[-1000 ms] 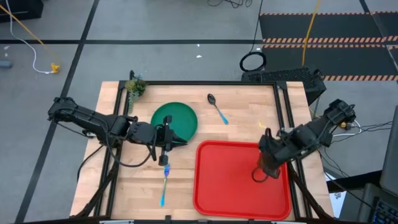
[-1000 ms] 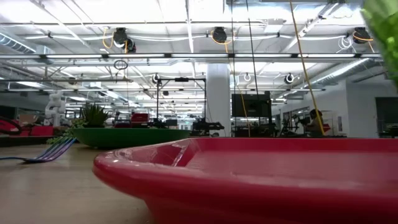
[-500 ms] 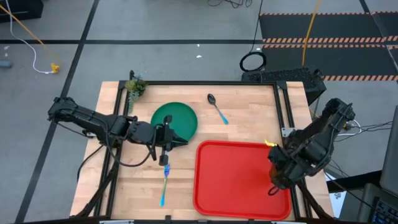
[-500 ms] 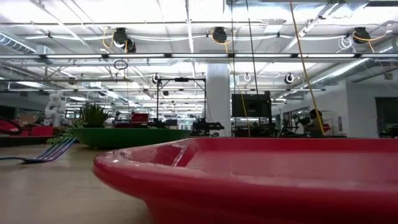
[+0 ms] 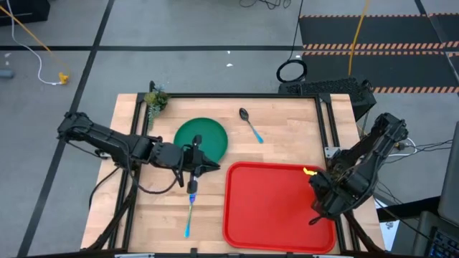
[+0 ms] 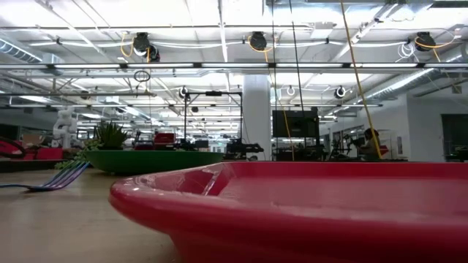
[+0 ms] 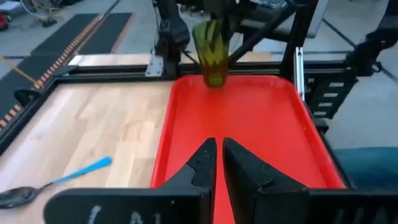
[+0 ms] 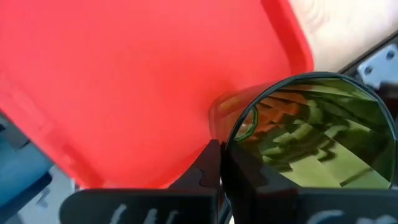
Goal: Pick and place plate/cup/fork/spoon on tray
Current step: Put the green cup into the red tray
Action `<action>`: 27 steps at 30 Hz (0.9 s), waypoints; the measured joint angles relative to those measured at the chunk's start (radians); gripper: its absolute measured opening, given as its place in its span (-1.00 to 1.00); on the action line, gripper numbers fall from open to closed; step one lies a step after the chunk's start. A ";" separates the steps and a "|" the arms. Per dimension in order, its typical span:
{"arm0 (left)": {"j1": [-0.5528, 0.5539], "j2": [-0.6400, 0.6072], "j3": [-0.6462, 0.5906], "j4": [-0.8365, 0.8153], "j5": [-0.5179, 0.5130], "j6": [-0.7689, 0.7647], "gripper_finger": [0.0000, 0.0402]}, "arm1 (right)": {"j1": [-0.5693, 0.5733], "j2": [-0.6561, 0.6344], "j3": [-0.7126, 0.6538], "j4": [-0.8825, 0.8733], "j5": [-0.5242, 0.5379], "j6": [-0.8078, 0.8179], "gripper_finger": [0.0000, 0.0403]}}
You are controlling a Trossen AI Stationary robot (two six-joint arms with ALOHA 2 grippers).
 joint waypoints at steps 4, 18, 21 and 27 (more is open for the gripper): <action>0.003 0.015 0.001 0.024 0.000 -0.002 -0.84 | -0.002 -0.002 -0.020 -0.001 0.064 0.001 -1.00; 0.004 0.026 0.001 0.061 0.000 0.046 -0.84 | -0.039 -0.004 -0.115 -0.001 0.096 -0.049 -1.00; 0.004 0.026 0.001 0.060 0.000 0.061 -0.84 | -0.039 -0.004 -0.123 -0.001 0.097 -0.049 -1.00; 0.004 0.026 0.001 0.063 0.000 0.080 -0.84 | -0.039 -0.004 -0.123 -0.001 0.095 -0.040 -0.98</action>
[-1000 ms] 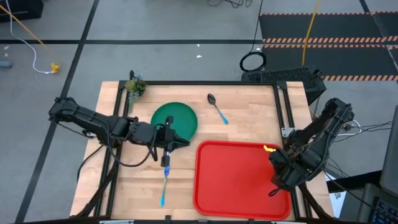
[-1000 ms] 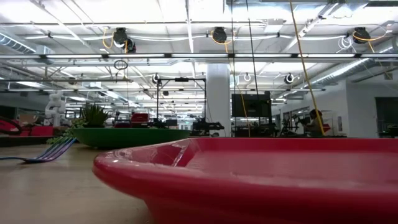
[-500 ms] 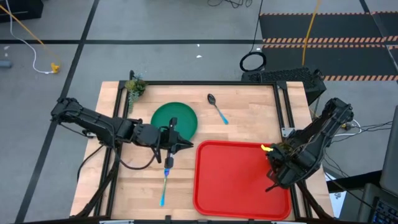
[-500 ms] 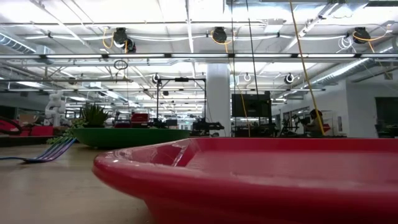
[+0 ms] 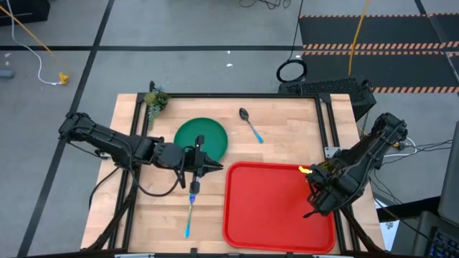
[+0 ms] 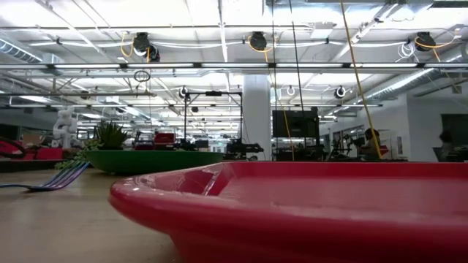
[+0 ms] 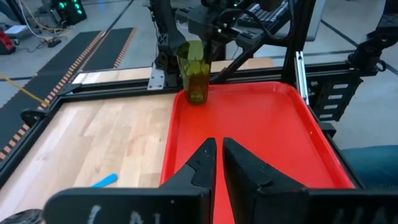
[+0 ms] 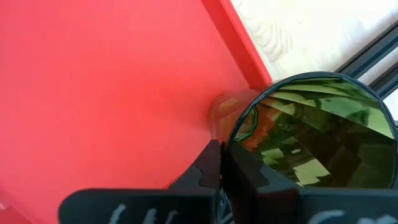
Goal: Pick and place plate/cup/fork/spoon on tray
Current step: Put the green cup into the red tray, then adjust the red tray
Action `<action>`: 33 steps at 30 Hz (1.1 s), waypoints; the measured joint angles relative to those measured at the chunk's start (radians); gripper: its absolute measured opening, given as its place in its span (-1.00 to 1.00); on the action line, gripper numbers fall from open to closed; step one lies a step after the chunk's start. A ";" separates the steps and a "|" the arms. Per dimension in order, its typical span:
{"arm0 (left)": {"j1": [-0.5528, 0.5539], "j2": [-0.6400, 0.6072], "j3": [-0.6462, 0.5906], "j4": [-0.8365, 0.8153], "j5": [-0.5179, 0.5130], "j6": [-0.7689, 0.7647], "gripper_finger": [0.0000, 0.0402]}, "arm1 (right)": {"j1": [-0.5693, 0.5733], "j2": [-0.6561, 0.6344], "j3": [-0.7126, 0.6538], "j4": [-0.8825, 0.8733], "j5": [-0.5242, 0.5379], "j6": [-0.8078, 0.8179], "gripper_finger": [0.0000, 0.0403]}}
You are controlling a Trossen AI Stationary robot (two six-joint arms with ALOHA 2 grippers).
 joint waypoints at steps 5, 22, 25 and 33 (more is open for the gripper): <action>0.000 0.000 0.000 0.023 0.000 0.000 -0.84 | 0.000 0.000 0.000 0.002 0.000 0.002 -0.96; 0.000 0.000 0.000 0.024 0.000 -0.003 -0.84 | 0.000 0.000 0.001 0.035 0.002 0.002 -0.69; 0.000 0.000 0.000 0.024 0.000 -0.003 -0.84 | 0.000 0.000 0.001 0.033 0.002 0.002 -0.62; 0.000 0.001 0.000 0.029 0.000 -0.005 -0.84 | 0.000 0.000 0.002 0.033 0.010 0.002 -0.51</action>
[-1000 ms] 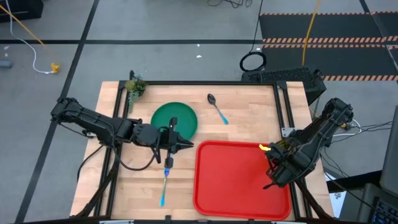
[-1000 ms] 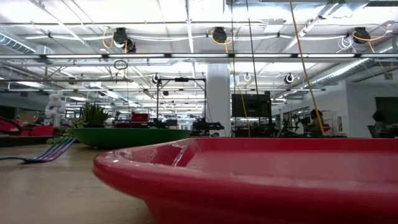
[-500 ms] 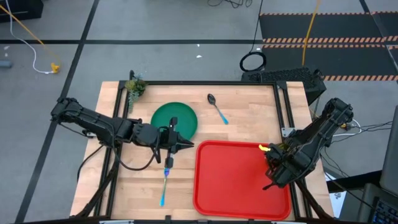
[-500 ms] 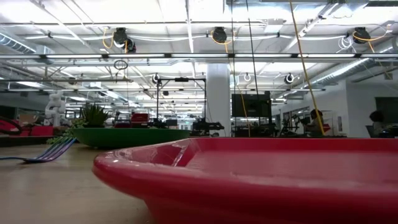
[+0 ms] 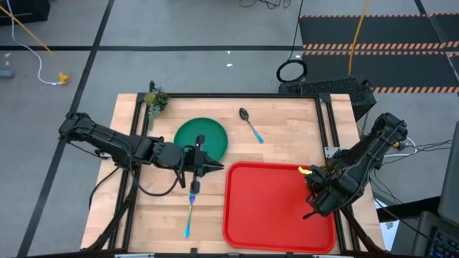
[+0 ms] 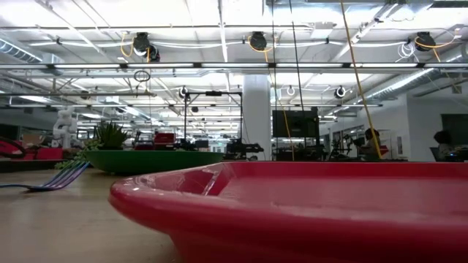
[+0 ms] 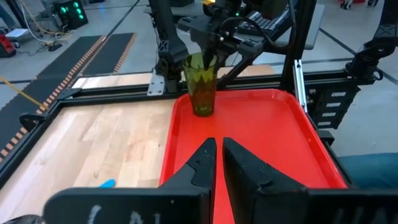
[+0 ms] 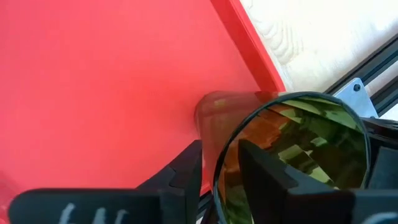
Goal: Pick and place plate/cup/fork/spoon on tray
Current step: Adjust the red tray
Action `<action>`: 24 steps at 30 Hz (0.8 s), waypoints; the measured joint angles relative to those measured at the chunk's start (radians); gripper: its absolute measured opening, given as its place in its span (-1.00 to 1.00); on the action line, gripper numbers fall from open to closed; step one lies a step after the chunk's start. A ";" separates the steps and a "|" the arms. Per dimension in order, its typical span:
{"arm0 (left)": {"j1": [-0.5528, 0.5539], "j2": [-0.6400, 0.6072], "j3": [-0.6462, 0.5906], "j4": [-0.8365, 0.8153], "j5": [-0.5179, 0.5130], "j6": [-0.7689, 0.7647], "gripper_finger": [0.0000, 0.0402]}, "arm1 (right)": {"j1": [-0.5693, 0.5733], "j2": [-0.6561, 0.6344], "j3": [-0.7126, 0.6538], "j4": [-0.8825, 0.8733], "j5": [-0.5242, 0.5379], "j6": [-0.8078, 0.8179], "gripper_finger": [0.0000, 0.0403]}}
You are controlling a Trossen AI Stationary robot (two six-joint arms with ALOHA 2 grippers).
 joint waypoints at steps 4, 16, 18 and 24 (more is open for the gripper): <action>-0.009 0.037 -0.002 -0.003 0.002 0.035 -0.84 | 0.000 0.000 0.001 -0.001 0.048 0.000 -0.50; 0.061 0.267 0.031 -0.029 0.010 -0.011 -0.84 | 0.000 -0.014 0.139 -0.033 0.042 -0.003 -0.50; 0.079 0.329 0.073 -0.080 0.010 -0.017 -0.84 | 0.000 -0.019 0.172 -0.033 0.044 0.000 -0.50; 0.142 0.486 0.223 -0.227 0.011 -0.052 -0.84 | -0.001 -0.029 0.203 -0.027 0.094 -0.014 -0.50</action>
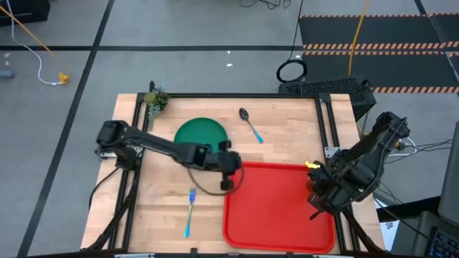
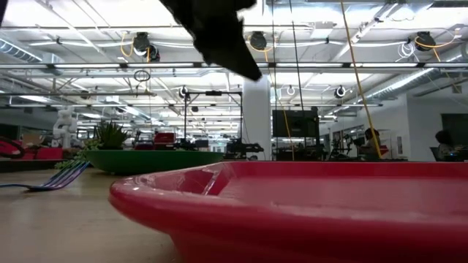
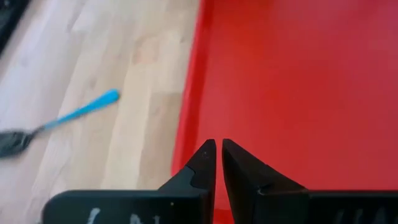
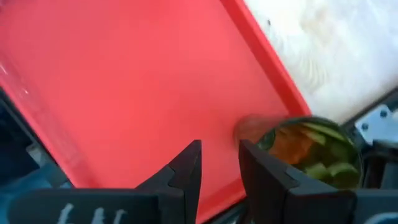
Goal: Pick and place plate/cup/fork/spoon on tray
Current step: Adjust the red tray
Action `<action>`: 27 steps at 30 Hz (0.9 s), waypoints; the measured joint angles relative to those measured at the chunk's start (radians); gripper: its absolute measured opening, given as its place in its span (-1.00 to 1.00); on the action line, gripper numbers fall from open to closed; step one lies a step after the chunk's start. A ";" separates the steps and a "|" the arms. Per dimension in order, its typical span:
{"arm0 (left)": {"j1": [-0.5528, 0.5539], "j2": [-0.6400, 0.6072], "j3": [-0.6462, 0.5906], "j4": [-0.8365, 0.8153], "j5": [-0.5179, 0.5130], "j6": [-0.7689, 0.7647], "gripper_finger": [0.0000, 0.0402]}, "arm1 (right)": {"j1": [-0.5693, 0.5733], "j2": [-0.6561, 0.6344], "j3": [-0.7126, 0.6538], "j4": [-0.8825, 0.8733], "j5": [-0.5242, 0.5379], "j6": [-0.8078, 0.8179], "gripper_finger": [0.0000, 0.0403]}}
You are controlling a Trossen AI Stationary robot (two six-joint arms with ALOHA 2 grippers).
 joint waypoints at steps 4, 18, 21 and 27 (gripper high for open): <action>0.044 0.080 0.052 -0.045 0.000 -0.004 -0.84 | 0.000 0.000 0.000 0.039 0.105 -0.044 -0.50; 0.124 0.225 0.067 -0.050 -0.027 -0.006 -0.84 | 0.000 0.000 -0.001 0.214 0.299 -0.311 -0.50; 0.129 0.232 0.066 -0.060 -0.045 0.003 -0.84 | 0.000 0.000 -0.001 0.238 0.322 -0.350 -0.50; 0.149 0.276 0.067 -0.053 -0.037 0.020 -0.84 | 0.000 0.000 -0.001 0.286 0.322 -0.381 -0.50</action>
